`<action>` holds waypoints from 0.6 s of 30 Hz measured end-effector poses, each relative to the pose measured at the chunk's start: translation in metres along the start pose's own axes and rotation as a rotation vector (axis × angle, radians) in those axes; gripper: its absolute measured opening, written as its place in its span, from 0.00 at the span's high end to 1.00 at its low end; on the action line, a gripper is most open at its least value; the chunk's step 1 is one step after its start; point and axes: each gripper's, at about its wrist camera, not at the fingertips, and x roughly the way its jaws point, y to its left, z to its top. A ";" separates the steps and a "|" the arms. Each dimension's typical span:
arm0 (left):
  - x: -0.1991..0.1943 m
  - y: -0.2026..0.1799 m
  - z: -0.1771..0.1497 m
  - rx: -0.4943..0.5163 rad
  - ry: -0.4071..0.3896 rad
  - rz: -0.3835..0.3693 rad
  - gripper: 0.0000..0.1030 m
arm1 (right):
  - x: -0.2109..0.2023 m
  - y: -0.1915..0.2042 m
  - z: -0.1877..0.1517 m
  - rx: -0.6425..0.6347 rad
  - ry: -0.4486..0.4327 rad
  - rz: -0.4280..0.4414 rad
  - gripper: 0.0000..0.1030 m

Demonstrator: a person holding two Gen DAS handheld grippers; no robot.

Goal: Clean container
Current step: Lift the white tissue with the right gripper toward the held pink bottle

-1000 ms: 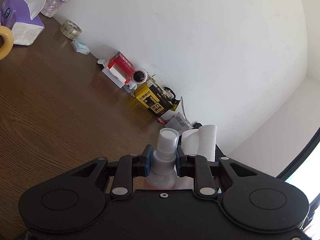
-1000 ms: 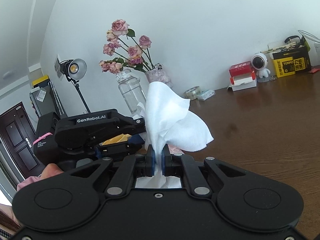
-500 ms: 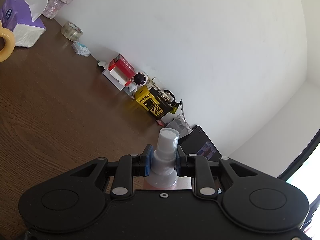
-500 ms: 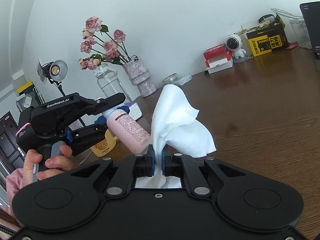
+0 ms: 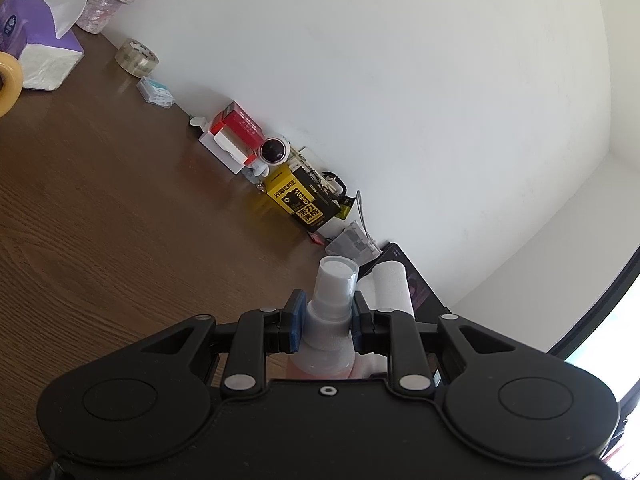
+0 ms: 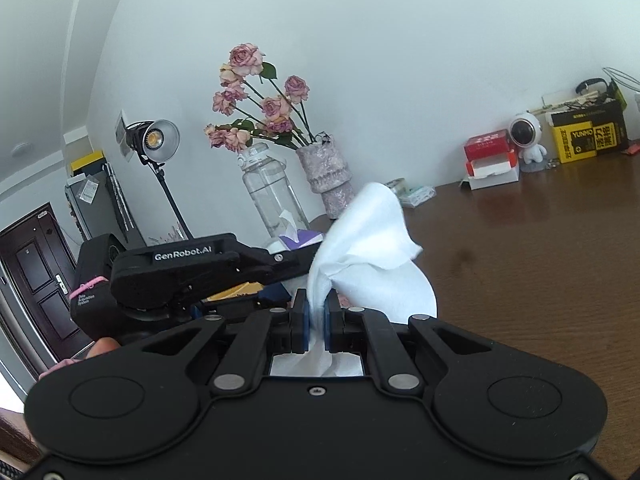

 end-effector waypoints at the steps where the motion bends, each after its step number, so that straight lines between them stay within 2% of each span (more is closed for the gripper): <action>1: 0.001 0.000 -0.001 0.000 0.000 0.000 0.78 | 0.001 0.001 0.000 -0.002 -0.001 0.002 0.93; 12: 0.002 -0.002 -0.004 0.001 -0.004 -0.005 0.78 | 0.007 0.008 0.003 -0.026 -0.014 0.026 0.93; 18: 0.002 -0.001 -0.004 0.002 -0.003 -0.002 0.78 | -0.009 -0.014 0.001 0.044 0.009 -0.019 0.93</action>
